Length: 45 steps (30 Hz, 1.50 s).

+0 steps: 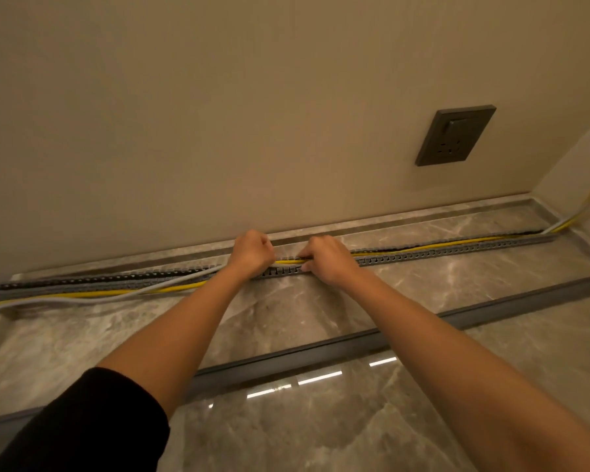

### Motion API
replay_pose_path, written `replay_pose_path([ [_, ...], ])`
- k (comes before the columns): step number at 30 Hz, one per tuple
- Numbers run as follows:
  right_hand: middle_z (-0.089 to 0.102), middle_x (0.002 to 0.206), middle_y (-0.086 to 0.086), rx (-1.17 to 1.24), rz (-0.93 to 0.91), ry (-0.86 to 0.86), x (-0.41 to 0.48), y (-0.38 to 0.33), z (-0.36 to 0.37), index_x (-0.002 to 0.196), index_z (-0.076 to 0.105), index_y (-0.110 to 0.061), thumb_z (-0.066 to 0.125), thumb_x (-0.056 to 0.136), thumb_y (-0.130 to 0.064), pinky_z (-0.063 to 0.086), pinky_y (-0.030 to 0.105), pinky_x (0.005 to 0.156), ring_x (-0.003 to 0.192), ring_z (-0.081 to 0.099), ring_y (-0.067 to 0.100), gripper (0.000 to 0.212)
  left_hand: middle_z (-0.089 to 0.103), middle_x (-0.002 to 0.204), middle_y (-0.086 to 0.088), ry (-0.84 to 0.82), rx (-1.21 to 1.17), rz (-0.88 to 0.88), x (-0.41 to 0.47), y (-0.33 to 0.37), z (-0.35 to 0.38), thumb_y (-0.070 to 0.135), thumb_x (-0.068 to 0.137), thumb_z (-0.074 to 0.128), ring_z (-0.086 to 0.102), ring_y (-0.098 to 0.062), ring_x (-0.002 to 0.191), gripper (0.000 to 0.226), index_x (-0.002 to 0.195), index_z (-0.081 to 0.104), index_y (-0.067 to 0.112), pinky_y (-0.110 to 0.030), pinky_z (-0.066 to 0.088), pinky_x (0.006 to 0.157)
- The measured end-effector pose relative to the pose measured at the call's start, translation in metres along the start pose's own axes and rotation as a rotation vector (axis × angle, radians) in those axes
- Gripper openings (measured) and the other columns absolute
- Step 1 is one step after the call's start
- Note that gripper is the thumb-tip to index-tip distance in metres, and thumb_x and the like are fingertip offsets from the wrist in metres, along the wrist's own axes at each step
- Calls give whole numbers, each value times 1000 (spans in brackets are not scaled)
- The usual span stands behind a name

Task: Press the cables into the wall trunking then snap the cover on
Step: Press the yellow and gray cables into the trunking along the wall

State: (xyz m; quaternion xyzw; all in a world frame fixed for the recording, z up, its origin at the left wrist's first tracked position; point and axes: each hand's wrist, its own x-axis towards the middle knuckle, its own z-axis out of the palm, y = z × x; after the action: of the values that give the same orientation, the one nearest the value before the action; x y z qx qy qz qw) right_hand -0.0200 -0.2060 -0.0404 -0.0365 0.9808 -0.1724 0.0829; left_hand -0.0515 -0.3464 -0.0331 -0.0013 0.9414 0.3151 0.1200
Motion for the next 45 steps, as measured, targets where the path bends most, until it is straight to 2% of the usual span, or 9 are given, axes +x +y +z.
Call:
replay_pose_path([
  [7,68,106,19,-154,33,62,-1,-13,0,107,68,-3,53,90,-5,50,38,84,100,63,35,23,67,86,-13,38,60,-65,-9,-19,-21,32,86,65,64,-30,97,35,56,51,20,-36,50,84],
  [12,65,115,18,-147,29,50,-2,-29,2,112,64,-5,50,87,-2,46,39,90,110,58,35,28,68,94,-13,-3,139,-59,-9,-26,-35,34,83,68,64,-30,99,22,81,66,12,-36,50,84],
  [17,66,115,17,-6,-7,55,-2,-48,13,117,66,-17,50,86,1,48,37,89,111,57,35,39,67,107,-17,-96,336,218,-7,-39,-38,12,84,65,61,-33,103,13,97,66,8,-36,47,80],
  [26,64,117,19,14,20,51,4,-48,26,122,63,-16,48,90,-2,46,37,88,111,57,34,38,52,118,-18,28,783,667,-5,-51,-35,2,92,43,55,-35,107,26,117,52,3,-41,43,76],
  [29,64,110,21,74,13,35,3,-47,26,114,66,-9,50,93,-10,42,34,83,106,57,33,27,64,88,-21,154,739,862,-10,-53,-35,0,74,69,65,-35,80,16,90,65,0,-35,48,57],
  [32,69,110,17,287,99,51,6,-46,25,112,69,-8,57,92,-19,43,30,85,108,60,29,26,57,49,-7,161,738,878,-6,-58,-35,3,33,92,57,-24,39,38,52,60,9,-19,30,29],
  [36,71,114,14,446,194,97,12,-46,26,111,70,-7,68,84,-16,47,29,92,110,63,24,28,54,47,-7,100,706,919,-6,-60,-38,-1,36,90,53,-25,36,39,50,55,7,-18,16,37],
  [40,74,104,17,511,234,107,18,-45,24,103,74,-6,73,79,-14,52,36,93,103,67,26,25,55,51,-9,113,693,914,-2,-67,-35,-5,44,84,55,-28,39,32,55,56,7,-21,25,37],
  [45,73,101,17,496,228,95,23,-45,25,97,74,-3,72,81,-13,43,24,73,84,61,16,19,56,52,-11,104,671,824,2,-66,-31,-3,44,84,54,-29,37,32,56,56,7,-23,29,36],
])
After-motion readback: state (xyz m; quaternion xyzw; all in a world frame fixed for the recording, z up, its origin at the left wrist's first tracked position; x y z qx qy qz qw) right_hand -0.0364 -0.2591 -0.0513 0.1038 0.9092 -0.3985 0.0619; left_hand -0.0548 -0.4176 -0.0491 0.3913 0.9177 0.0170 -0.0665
